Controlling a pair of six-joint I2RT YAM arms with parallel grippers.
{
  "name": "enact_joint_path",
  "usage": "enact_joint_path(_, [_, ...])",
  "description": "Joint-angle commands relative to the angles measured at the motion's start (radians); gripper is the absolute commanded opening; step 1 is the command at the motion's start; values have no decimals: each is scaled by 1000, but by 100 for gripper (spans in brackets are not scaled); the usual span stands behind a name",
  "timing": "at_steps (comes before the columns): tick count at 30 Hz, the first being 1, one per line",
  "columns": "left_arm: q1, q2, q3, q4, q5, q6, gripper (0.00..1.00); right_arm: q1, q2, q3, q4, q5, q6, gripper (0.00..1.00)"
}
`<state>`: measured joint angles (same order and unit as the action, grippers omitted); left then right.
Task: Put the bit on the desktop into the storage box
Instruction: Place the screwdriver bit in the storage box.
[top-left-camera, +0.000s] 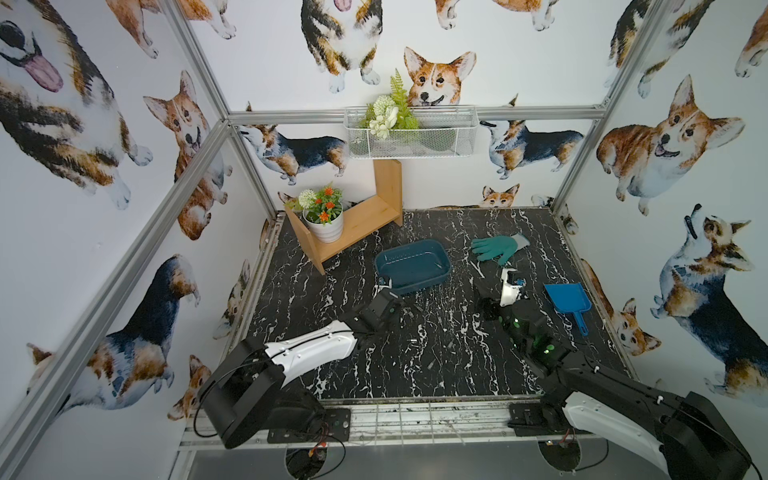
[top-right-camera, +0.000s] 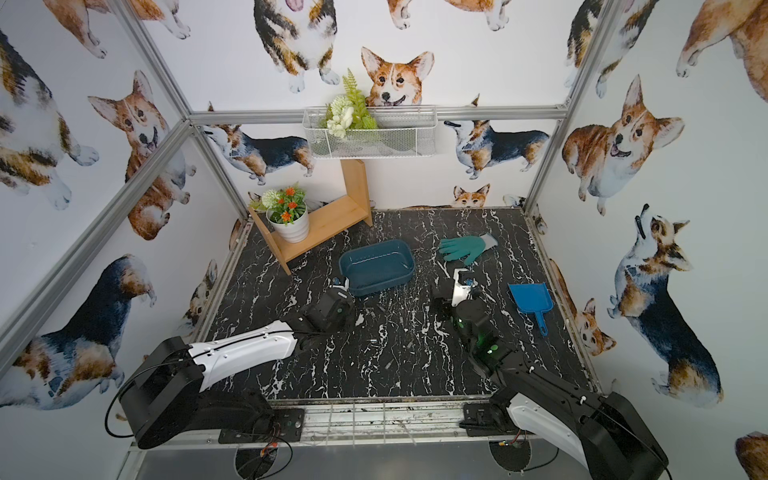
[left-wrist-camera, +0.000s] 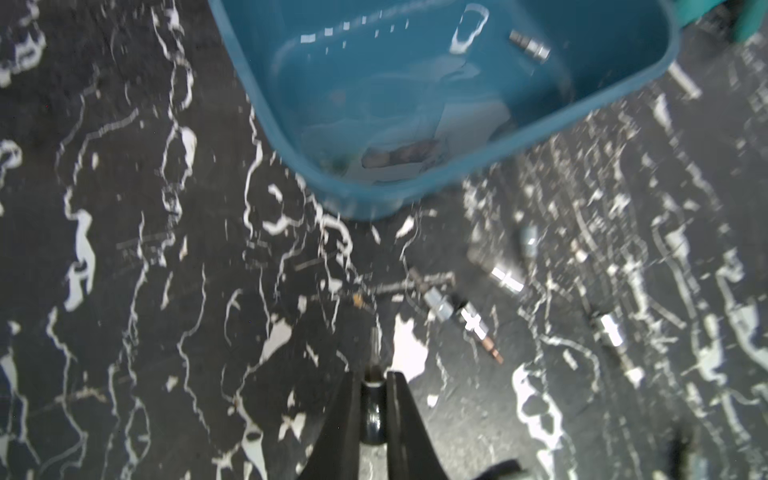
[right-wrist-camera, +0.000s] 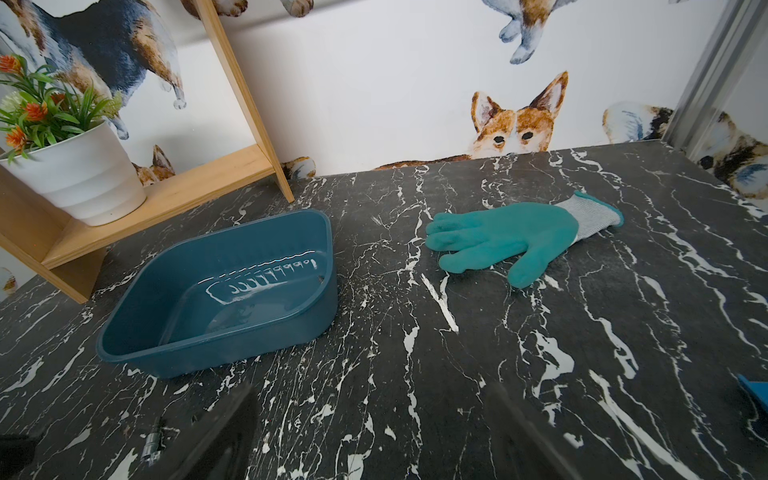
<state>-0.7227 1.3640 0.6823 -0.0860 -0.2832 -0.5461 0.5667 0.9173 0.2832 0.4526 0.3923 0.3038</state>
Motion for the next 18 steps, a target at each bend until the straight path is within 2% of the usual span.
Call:
enact_joint_path(1, [45, 20, 71, 30, 57, 63, 14, 0, 3, -1, 32, 17, -2, 91])
enact_joint_path(12, [226, 228, 271, 121, 193, 166, 14, -1, 12, 0, 34, 6, -2, 91])
enact_joint_path(18, [266, 351, 351, 147, 229, 186, 14, 0, 15, 1, 35, 4, -4, 91])
